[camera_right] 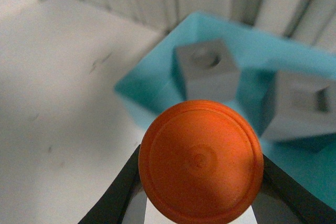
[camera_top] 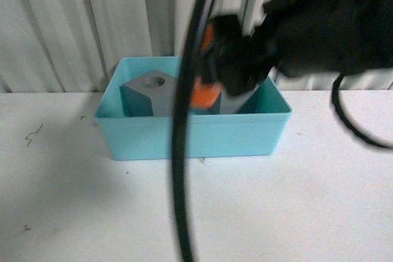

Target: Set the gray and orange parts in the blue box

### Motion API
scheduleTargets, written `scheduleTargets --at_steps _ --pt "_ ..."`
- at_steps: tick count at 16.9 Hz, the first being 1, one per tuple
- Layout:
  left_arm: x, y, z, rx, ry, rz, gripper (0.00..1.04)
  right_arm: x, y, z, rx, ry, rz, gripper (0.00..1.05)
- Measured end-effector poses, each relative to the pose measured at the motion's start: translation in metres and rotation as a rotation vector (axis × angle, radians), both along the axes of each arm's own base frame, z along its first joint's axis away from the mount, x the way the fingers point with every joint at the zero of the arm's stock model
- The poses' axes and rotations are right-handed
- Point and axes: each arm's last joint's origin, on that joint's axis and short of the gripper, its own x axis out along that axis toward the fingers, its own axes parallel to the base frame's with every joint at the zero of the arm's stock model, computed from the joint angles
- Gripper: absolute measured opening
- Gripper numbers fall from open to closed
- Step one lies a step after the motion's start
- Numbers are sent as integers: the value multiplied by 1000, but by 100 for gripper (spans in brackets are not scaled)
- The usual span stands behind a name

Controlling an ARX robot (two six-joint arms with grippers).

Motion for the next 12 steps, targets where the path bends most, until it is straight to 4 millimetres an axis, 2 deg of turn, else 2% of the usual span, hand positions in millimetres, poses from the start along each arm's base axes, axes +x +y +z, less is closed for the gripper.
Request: scheduleTargets --at_steps 1,2,4,5,7,9,11,12 --pt "0 0 0 0 0 0 98 17 -13 20 12 -55 -73 47" --pt "0 0 0 0 0 0 98 31 -19 24 12 -62 -106 47" --pt "0 0 0 0 0 0 98 53 -15 14 -8 -11 -131 46" --pt "0 0 0 0 0 0 98 55 -14 12 -11 -4 -131 46" --pt "0 0 0 0 1 0 98 75 7 -6 -41 43 -132 46" --pt "0 0 0 0 0 0 98 95 26 -12 -53 48 -160 46" --pt "0 0 0 0 0 0 98 113 31 -26 -62 92 -232 46" --pt "0 0 0 0 0 0 98 119 32 -40 -78 136 -251 46"
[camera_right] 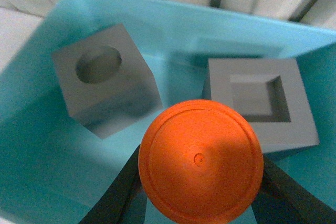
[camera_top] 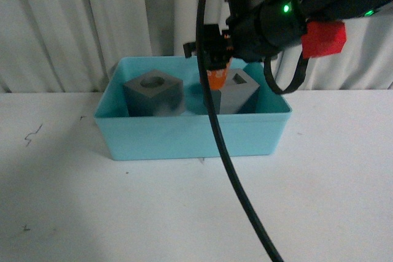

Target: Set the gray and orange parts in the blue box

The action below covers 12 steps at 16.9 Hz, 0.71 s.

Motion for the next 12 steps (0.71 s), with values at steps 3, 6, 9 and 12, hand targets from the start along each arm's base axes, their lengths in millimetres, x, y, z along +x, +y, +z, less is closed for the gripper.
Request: scheduleTargets --at_steps 3,6,9,12 --pt "0 0 0 0 0 0 98 11 9 -34 -13 77 -25 46" --pt "0 0 0 0 0 0 98 28 29 -49 -9 97 -50 46" --pt "0 0 0 0 0 0 98 33 37 -64 -7 134 -89 46" --pt "0 0 0 0 0 0 98 33 36 -68 -14 140 -95 46"
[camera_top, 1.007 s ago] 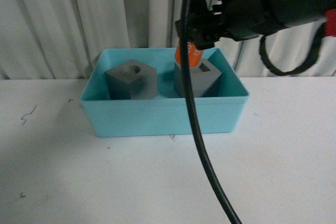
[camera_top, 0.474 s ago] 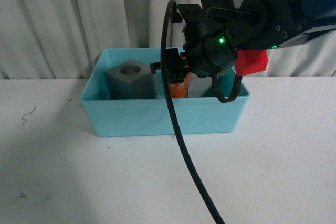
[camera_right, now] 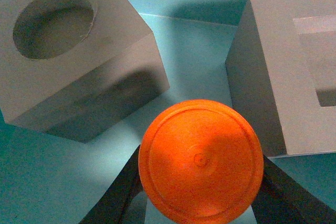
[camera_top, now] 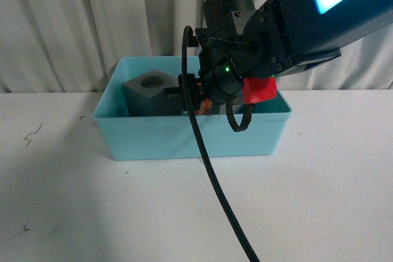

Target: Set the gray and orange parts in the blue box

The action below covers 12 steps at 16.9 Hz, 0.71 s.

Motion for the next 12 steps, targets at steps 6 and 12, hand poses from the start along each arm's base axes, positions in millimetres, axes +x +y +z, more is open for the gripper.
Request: scheduleTargets --at_steps 6,12 --pt "0 0 0 0 0 0 98 0 0 0 2 -4 -1 46" --pt "0 0 0 0 0 0 98 0 0 0 2 -4 0 50"
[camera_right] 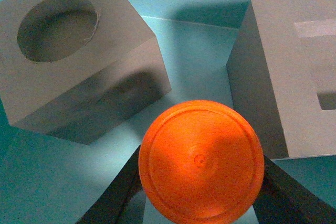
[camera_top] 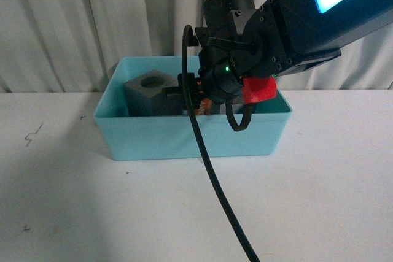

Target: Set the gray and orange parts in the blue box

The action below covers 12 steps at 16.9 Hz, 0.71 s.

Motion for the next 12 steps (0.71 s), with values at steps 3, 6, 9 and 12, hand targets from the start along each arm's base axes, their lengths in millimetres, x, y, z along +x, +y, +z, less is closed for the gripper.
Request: scheduleTargets --at_steps 3,6,9,12 --pt "0 0 0 0 0 0 98 0 0 0 4 0 1 77" --pt "0 0 0 0 0 0 98 -1 1 -1 17 -8 7 99" --pt "0 0 0 0 0 0 98 -3 0 1 28 -15 2 98" --pt "0 0 0 0 0 0 98 -5 -2 28 64 -77 1 98"
